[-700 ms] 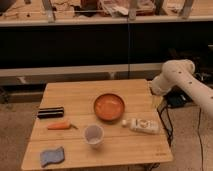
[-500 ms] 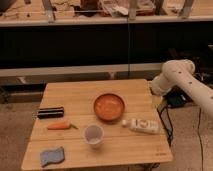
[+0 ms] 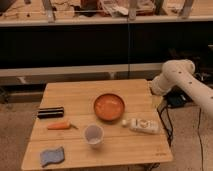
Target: Push the ceramic bowl across the table
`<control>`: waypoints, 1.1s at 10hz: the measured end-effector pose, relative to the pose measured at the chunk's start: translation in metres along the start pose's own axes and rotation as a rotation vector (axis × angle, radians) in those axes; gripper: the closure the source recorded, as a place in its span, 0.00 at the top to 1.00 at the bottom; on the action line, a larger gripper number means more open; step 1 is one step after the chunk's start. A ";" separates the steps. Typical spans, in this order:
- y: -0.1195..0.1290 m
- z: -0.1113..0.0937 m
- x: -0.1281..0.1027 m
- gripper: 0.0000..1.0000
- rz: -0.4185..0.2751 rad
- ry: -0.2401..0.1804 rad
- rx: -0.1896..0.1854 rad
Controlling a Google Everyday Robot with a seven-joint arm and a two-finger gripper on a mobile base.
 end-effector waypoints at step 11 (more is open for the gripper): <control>0.002 0.014 -0.012 0.80 -0.002 0.005 0.002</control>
